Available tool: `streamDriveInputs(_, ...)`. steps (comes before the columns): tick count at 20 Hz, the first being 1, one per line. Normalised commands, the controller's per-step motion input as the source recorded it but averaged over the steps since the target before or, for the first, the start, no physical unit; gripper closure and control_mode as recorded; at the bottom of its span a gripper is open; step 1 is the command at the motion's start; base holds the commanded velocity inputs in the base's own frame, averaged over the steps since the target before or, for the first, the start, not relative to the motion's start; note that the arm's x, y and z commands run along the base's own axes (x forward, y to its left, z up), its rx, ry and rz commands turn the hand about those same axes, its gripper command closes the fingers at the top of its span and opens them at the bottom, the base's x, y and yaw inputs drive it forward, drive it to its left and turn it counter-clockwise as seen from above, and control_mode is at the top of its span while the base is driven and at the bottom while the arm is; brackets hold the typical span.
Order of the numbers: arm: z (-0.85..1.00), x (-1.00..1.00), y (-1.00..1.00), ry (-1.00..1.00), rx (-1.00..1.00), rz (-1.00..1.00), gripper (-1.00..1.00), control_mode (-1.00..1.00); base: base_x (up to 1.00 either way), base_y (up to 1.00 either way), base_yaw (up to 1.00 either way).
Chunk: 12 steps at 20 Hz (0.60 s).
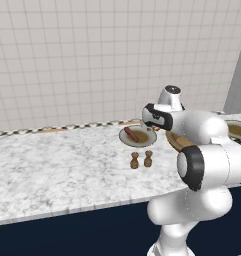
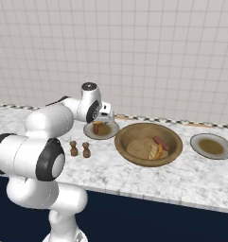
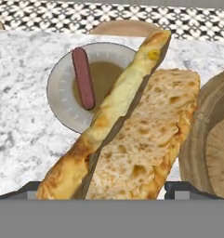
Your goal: Place one bun and one sausage from the bowl on each plate.
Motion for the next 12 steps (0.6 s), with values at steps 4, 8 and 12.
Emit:
streamDriveInputs(4,-0.22,0.53,0.30,0.02,-0.07,0.04,1.00,-1.00,0.00,0.00,0.00)
streamDriveInputs(8,-0.42,0.48,0.22,0.04,-0.07,0.05,1.00,-1.00,0.00,0.00,0.00)
streamDriveInputs(12,-0.14,0.17,-0.04,0.07,0.00,0.10,1.00,-1.00,0.00,0.00,0.00)
